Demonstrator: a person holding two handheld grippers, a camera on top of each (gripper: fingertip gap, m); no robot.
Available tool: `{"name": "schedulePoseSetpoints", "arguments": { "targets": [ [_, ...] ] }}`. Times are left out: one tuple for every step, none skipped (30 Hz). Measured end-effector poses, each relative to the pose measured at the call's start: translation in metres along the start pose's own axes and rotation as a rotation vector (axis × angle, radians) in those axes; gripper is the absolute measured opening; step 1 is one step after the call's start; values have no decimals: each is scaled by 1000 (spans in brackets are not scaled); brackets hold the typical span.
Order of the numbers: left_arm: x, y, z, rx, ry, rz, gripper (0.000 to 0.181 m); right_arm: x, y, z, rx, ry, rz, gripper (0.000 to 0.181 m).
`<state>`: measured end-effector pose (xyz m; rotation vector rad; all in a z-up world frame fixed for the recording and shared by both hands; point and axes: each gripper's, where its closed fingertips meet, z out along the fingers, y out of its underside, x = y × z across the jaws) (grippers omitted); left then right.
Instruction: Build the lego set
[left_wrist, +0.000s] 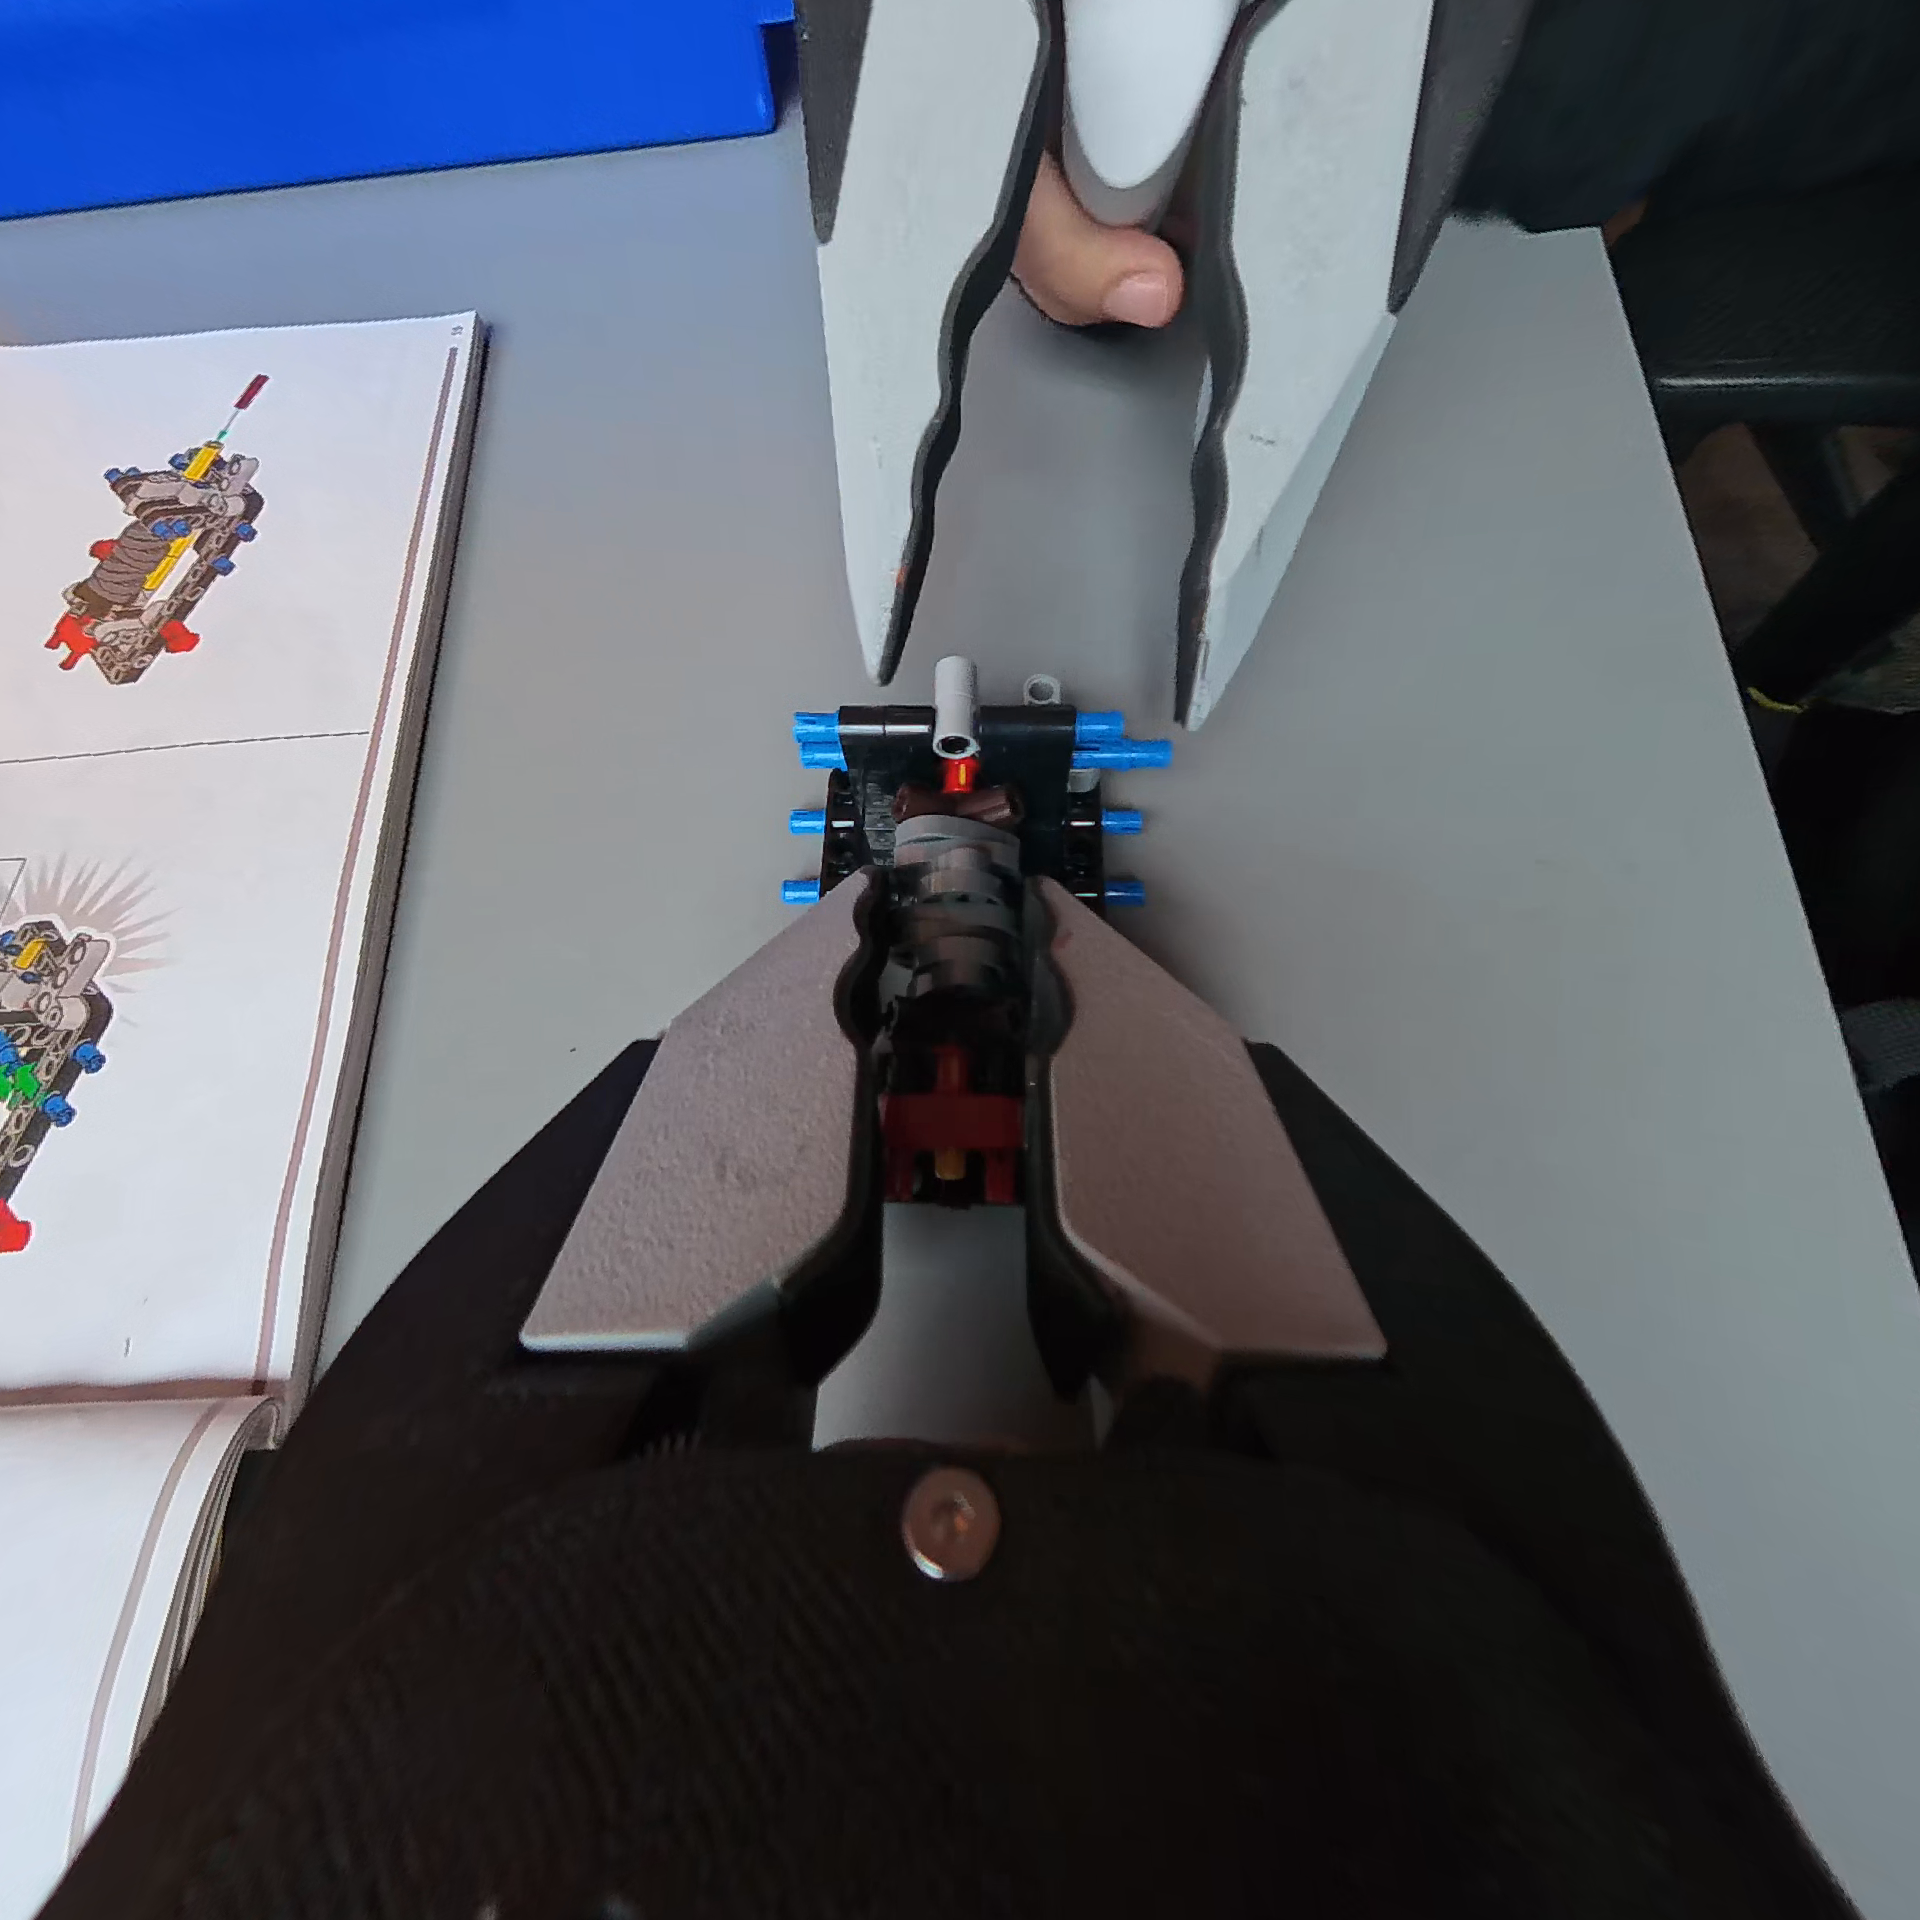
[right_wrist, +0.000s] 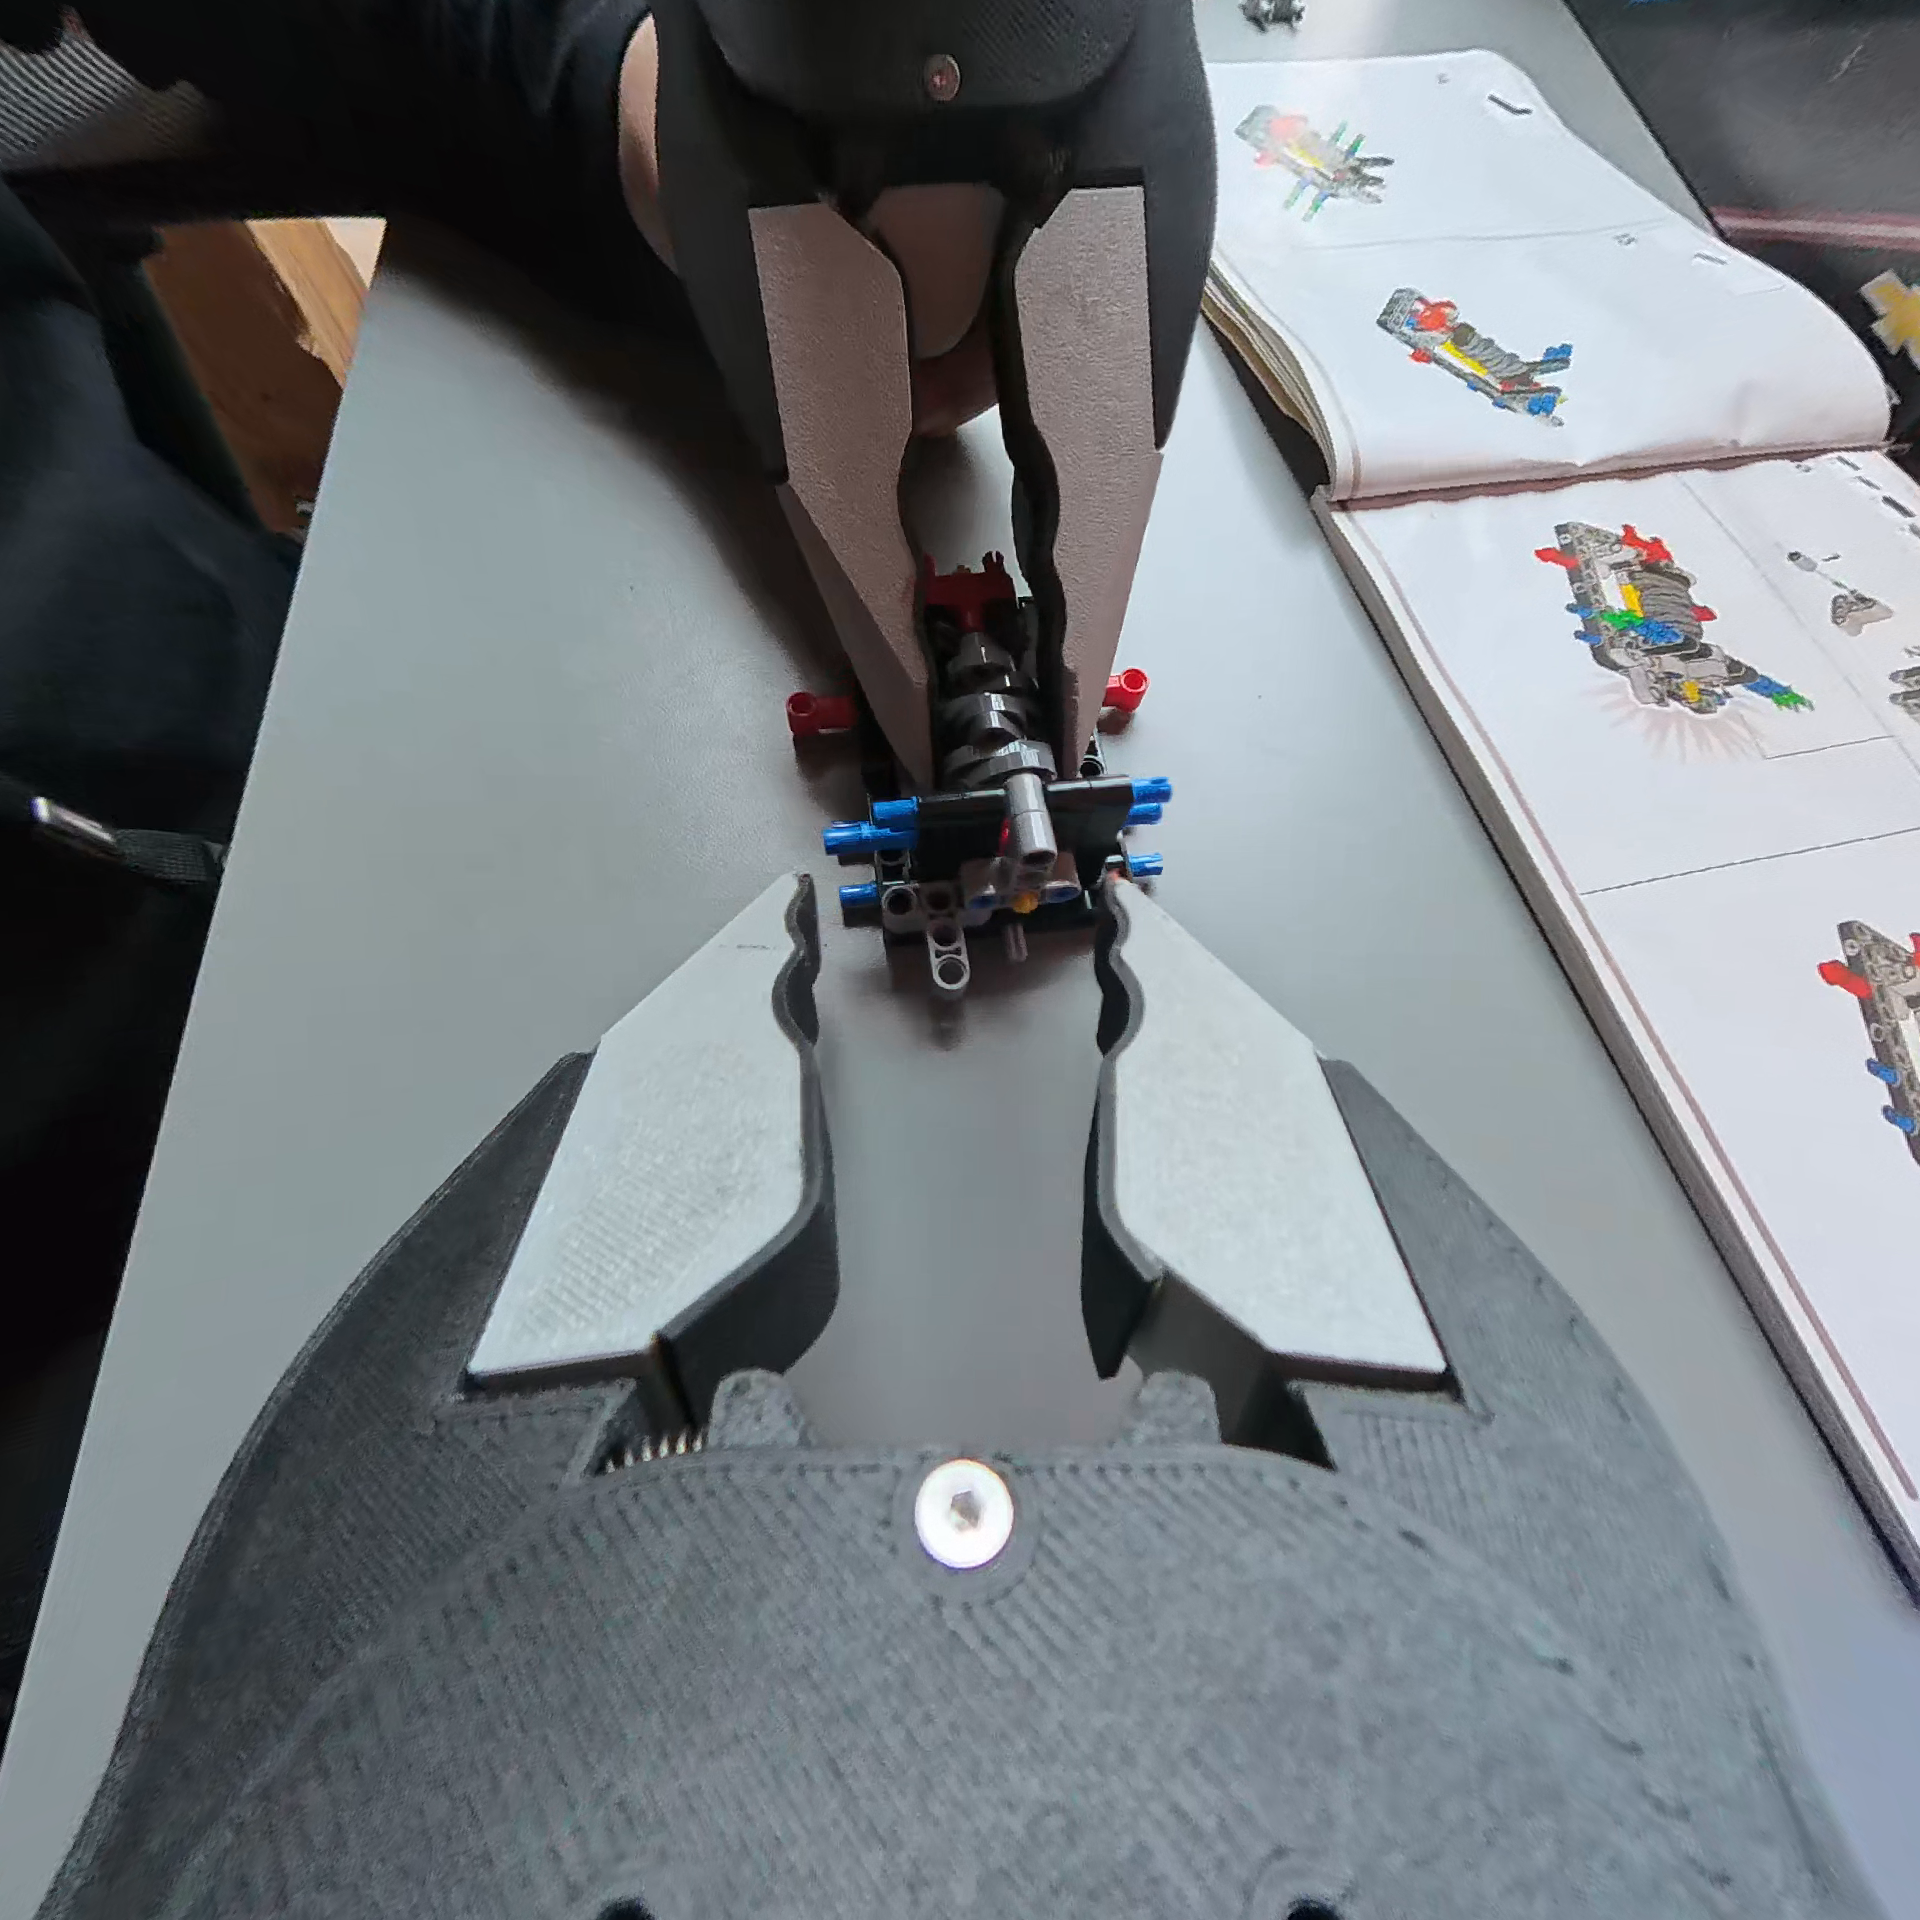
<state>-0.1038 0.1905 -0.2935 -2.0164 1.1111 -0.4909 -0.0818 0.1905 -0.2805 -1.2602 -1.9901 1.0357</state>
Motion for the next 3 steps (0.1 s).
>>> {"name": "schedulePoseSetpoints", "arguments": {
  "targets": [
    [0, 0, 0, 0, -4, 1, 23, -1, 0, 1, -7, 0, -1, 51],
    [-1, 0, 0, -1, -10, 4, 23, -2, 0, 3, -14, -3, -3, 52],
    [-1, 0, 0, -1, -15, 6, 23, -2, 1, 4, -19, -1, -2, 53]
  ]
}}
